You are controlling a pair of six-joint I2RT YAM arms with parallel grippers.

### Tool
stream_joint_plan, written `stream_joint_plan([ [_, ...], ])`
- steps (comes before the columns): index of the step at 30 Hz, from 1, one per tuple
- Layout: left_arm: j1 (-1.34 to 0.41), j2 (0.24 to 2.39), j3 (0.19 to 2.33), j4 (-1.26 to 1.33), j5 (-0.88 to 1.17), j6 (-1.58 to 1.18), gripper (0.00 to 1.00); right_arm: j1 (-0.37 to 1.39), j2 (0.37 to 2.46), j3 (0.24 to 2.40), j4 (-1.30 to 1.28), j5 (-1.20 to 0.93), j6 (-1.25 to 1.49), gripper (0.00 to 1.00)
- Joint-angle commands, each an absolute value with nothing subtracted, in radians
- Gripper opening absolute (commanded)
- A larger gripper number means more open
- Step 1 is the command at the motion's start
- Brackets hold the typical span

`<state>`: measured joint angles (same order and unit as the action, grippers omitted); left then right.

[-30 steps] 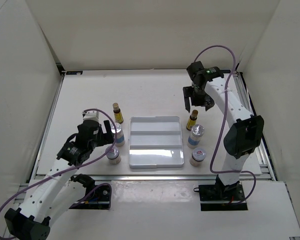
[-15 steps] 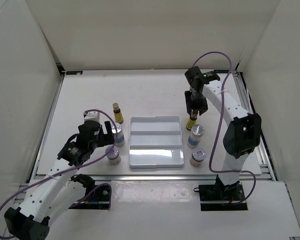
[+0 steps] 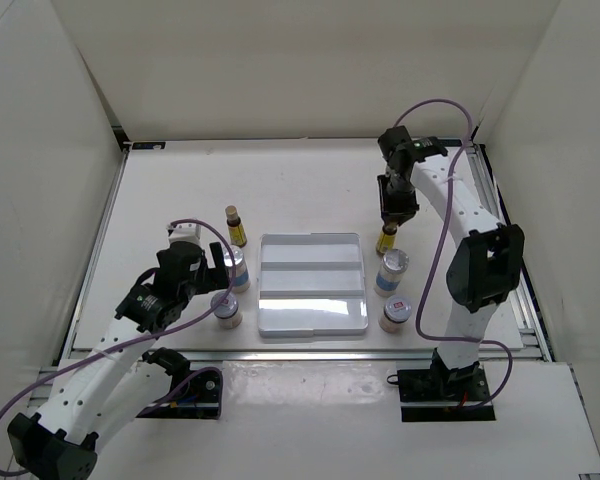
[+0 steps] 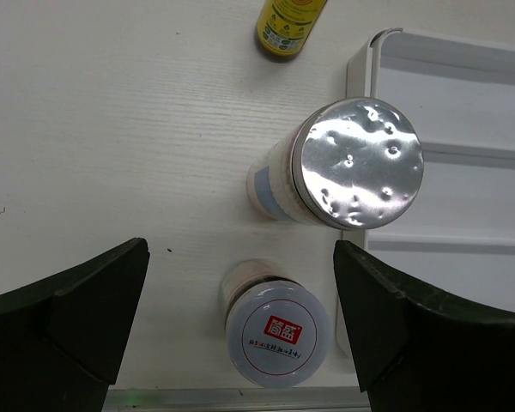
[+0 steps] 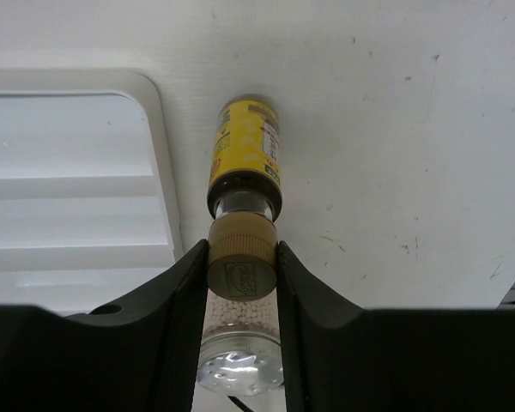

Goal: Organize the condiment bottles

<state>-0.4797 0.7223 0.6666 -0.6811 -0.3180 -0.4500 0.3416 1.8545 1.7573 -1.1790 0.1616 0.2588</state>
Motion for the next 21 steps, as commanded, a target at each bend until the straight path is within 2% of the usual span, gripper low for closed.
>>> stream_joint_plan([
  [1,-0.488,0.709,0.664,-0.689,-0.357,-0.460,1.00,0.347,1.813,1.919,-1.206,0.179,0.265,0.08],
  [5,-0.497,0.709,0.664,-0.689,-0.357,-0.469,1.00,0.391,1.813,2.040,-1.262,0.179,0.256,0.01],
  [8,-0.506,0.709,0.664,-0.689,-0.357,-0.469,1.00,0.434,1.822,2.083,-1.293,0.179,0.256,0.00],
  [17,-0.526,0.700,0.664,-0.689,-0.367,-0.469,1.00,0.607,1.793,1.993,-1.302,0.144,0.247,0.00],
  [21,-0.535,0.699,0.664,-0.689,-0.367,-0.469,1.00,0.627,1.793,1.928,-1.252,0.155,0.256,0.00],
])
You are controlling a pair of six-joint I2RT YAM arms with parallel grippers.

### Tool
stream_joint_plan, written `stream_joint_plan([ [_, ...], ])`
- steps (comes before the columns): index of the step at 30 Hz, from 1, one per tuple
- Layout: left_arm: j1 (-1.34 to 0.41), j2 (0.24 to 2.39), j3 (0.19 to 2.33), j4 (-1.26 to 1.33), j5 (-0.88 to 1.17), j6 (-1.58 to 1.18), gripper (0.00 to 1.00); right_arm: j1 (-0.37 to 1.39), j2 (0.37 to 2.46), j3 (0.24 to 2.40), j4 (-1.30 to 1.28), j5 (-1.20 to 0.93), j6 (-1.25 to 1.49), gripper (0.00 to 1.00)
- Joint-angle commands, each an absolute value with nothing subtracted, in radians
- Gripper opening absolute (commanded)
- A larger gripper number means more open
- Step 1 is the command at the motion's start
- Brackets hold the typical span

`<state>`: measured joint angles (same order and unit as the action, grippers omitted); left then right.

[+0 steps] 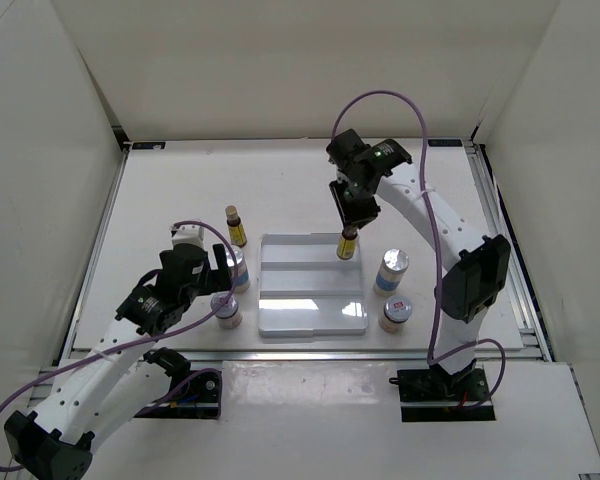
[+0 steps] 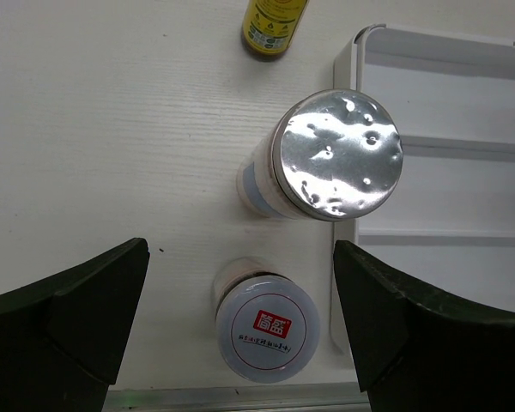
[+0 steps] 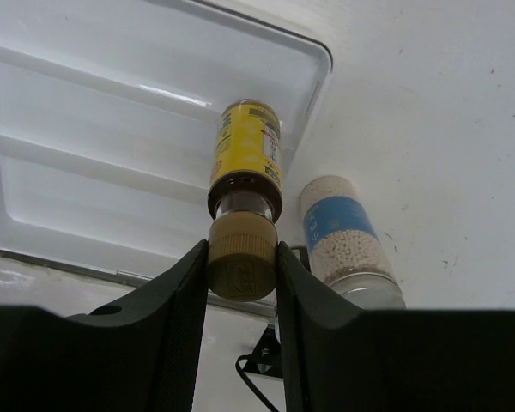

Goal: Organize the condiment bottles

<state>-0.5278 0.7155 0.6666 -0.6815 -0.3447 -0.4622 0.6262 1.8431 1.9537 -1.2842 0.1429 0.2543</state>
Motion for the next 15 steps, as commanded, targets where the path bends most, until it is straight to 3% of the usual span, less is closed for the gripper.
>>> stream_joint_plan([
  [1,-0.535,0.699,0.664,-0.689,-0.367,-0.469,1.00,0.627,1.793,1.915,-1.240,0.155,0.267,0.00],
  [15,-0.535,0.699,0.664,-0.689,-0.367,-0.469,1.00,0.627,1.864,1.877,-1.160,0.176,0.285,0.00],
])
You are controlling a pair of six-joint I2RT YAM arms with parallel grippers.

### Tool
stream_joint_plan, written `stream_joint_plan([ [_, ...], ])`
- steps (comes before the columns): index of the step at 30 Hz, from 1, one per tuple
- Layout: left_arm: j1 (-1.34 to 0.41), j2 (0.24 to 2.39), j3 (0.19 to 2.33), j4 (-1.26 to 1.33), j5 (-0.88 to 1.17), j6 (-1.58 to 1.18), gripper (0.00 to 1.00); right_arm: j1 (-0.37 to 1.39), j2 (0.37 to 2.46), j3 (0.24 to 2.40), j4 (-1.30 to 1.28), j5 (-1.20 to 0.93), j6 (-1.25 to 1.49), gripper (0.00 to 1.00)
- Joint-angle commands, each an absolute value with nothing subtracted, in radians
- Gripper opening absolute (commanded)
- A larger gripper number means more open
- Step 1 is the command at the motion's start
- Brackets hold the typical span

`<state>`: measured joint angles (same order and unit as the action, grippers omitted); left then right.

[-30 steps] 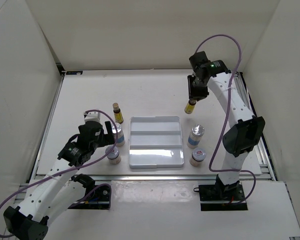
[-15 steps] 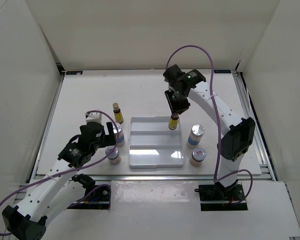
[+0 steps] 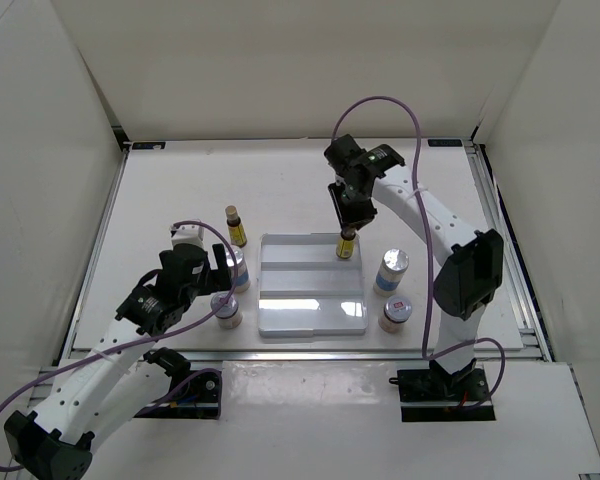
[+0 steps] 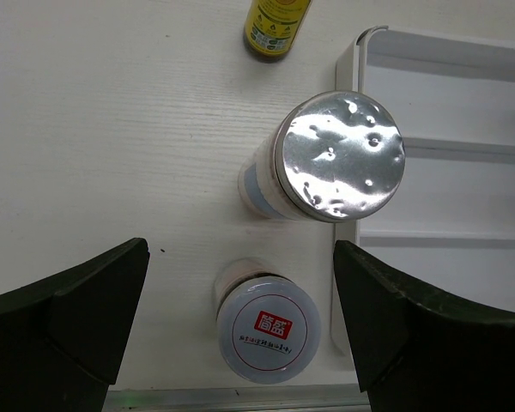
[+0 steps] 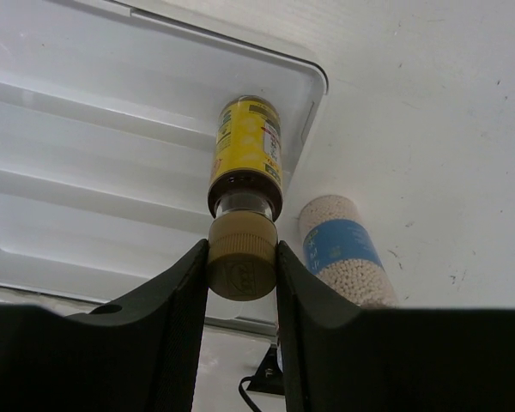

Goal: Organize the condiment bottles

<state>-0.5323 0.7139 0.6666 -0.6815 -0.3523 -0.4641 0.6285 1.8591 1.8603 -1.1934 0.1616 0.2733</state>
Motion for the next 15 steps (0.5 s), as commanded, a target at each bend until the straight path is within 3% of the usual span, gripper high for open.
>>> stream_joint_plan([
  [1,-0.535,0.699,0.664,-0.689,-0.367,-0.479,1.00,0.627,1.864,1.878,-1.160,0.176,0.285,0.00],
  [15,-0.535,0.699,0.664,-0.689,-0.376,-0.479,1.00,0.627,1.899,1.838,-1.108,0.267,0.308,0.00],
])
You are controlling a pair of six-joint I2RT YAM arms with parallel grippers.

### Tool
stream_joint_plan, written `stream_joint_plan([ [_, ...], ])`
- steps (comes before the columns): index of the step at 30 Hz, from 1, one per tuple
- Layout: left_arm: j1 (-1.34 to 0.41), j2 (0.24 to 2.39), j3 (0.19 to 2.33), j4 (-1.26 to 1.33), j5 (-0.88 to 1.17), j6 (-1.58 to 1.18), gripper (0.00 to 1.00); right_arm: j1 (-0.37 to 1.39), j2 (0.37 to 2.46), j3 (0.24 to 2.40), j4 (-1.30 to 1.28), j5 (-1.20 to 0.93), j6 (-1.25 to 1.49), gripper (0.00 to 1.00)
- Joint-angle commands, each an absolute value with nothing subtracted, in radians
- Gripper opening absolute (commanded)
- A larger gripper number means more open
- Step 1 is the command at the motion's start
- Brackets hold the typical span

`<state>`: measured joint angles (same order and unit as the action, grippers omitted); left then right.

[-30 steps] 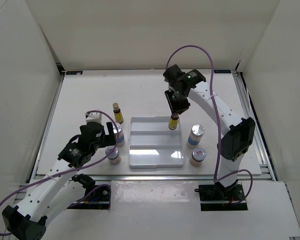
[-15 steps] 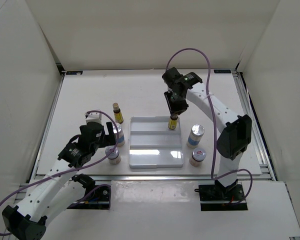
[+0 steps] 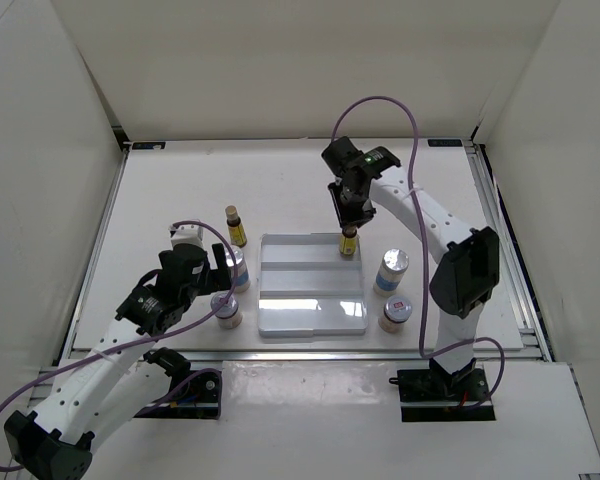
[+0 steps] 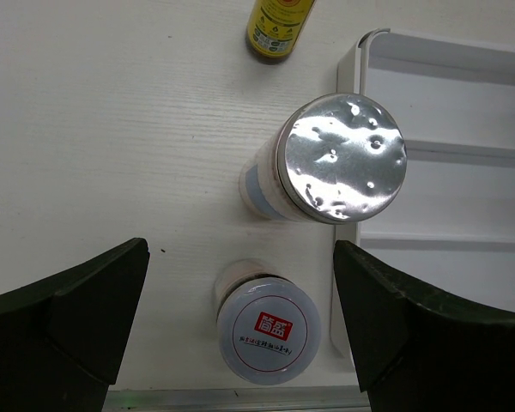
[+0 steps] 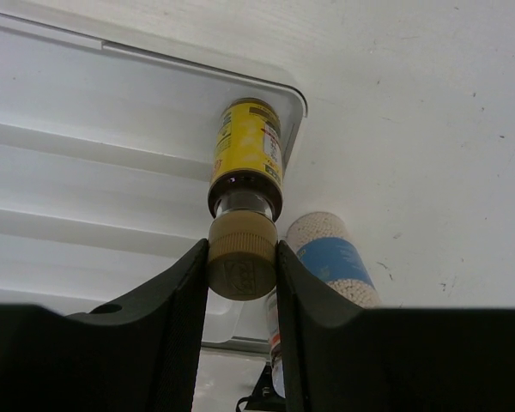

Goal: Organize the condiment bottles

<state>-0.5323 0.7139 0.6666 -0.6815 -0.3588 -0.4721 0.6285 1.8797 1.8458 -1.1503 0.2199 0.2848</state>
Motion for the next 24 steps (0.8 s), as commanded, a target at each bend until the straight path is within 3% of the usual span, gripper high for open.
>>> stream_joint_plan([
  [1,-0.535,0.699,0.664,-0.689,-0.376,-0.479,1.00,0.627,1.911,1.838,-1.098,0.267,0.308,0.00],
  [5,-0.535,0.699,0.664,-0.689,-0.376,-0.479,1.00,0.627,1.931,1.819,-1.089,0.241,0.330,0.00],
  [8,-0.535,0.699,0.664,-0.698,-0.376,-0.479,1.00,0.627,1.931,1.801,-1.089,0.250,0.341,0.10],
  [9,-0.535,0.699,0.664,-0.698,-0.376,-0.479,1.00,0.627,1.931,1.801,-1.089,0.250,0.350,0.25],
  [11,-0.535,0.699,0.664,-0.698,-0.376,-0.479,1.00,0.627,1.919,1.790,-1.089,0.250,0.359,0.41],
  [12,-0.535,0.690,0.675,-0.698,-0.376,-0.466,1.00,0.627,1.908,1.790,-1.089,0.250,0.368,0.62],
  [15,-0.535,0.680,0.719,-0.707,-0.345,-0.419,1.00,0.627,1.882,1.790,-1.089,0.241,0.377,0.85],
  [20,-0.535,0.713,0.833,-0.729,-0.363,-0.354,1.00,0.627,1.812,1.801,-1.101,0.229,0.409,0.99],
  [24,-0.535,0.790,0.931,-0.729,-0.409,-0.345,1.00,0.627,1.763,1.879,-1.124,0.238,0.410,1.00],
])
